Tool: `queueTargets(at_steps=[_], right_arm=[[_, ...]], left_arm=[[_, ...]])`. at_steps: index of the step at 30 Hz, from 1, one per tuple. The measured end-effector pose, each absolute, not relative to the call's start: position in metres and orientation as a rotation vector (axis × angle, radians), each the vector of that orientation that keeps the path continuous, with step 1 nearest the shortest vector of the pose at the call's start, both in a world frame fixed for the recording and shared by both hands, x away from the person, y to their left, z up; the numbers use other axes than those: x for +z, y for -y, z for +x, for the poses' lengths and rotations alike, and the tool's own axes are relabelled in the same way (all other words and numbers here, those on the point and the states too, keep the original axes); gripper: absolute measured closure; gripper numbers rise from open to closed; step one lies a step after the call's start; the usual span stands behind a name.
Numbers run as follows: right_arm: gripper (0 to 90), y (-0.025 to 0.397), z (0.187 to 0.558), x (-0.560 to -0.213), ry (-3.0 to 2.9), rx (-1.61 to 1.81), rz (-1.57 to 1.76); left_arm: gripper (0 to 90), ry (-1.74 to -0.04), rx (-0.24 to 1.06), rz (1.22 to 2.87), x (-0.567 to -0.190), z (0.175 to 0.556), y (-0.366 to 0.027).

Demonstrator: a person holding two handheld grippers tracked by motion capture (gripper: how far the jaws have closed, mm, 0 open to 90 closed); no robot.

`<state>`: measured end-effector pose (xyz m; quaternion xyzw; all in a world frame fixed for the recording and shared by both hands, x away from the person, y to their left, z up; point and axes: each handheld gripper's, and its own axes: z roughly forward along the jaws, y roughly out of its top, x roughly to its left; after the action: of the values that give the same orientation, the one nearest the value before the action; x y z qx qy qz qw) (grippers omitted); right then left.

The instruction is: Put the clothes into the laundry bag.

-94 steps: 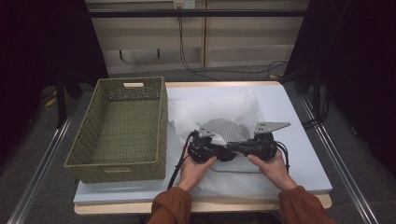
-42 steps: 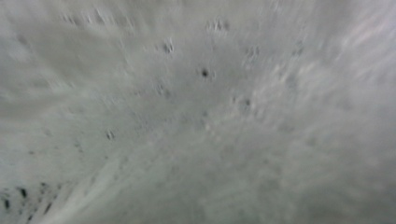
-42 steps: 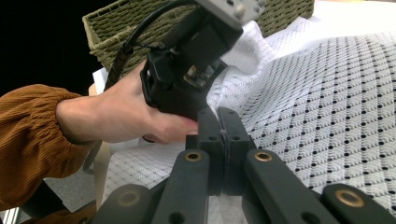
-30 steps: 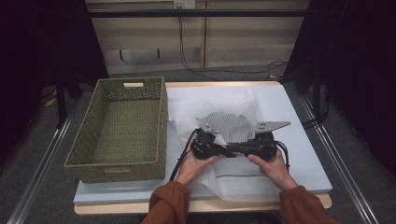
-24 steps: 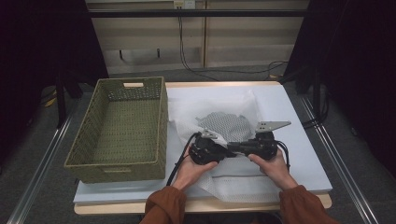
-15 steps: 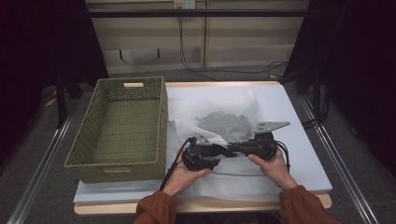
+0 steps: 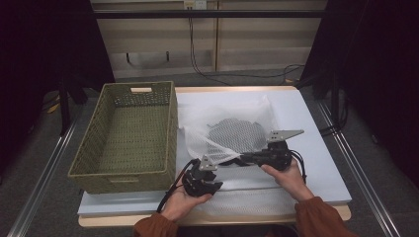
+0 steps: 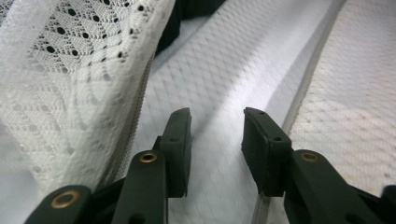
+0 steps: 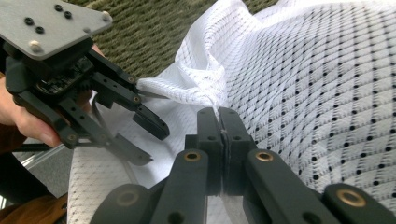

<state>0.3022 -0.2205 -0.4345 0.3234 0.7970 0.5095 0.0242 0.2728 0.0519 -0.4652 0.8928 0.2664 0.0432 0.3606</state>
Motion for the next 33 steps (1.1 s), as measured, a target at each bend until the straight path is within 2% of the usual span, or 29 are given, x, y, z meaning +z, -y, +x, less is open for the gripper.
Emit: queueTargets(at_steps=[4,7,14,18,22,25,33], right_arm=[[88.3,0.218,0.3,-0.435,-2.483,1.562,0.989],[87.2,0.218,0.297,-0.435,-2.497,1.54,0.977],[85.9,0.22,0.291,-0.444,-2.529,1.495,0.988],[88.3,0.217,0.29,-0.45,-2.554,1.47,0.984],[88.8,0.21,0.29,-0.456,-2.589,1.448,0.976],[88.9,0.208,0.289,-0.459,-2.612,1.432,0.982],[88.8,0.201,0.288,-0.469,-2.658,1.382,0.974]], left_arm=[[63.9,-0.697,0.097,2.287,-0.463,0.27,-0.056],[69.1,-0.677,0.079,2.298,-0.463,0.265,-0.058],[68.8,-0.667,0.048,2.311,-0.47,0.256,-0.061],[67.4,-0.657,0.041,2.278,-0.463,0.248,-0.063],[61.0,-0.649,0.077,2.202,-0.448,0.241,-0.071],[59.8,-0.661,0.087,2.185,-0.444,0.24,-0.076],[53.4,-0.663,0.083,2.152,-0.444,0.241,-0.081]])
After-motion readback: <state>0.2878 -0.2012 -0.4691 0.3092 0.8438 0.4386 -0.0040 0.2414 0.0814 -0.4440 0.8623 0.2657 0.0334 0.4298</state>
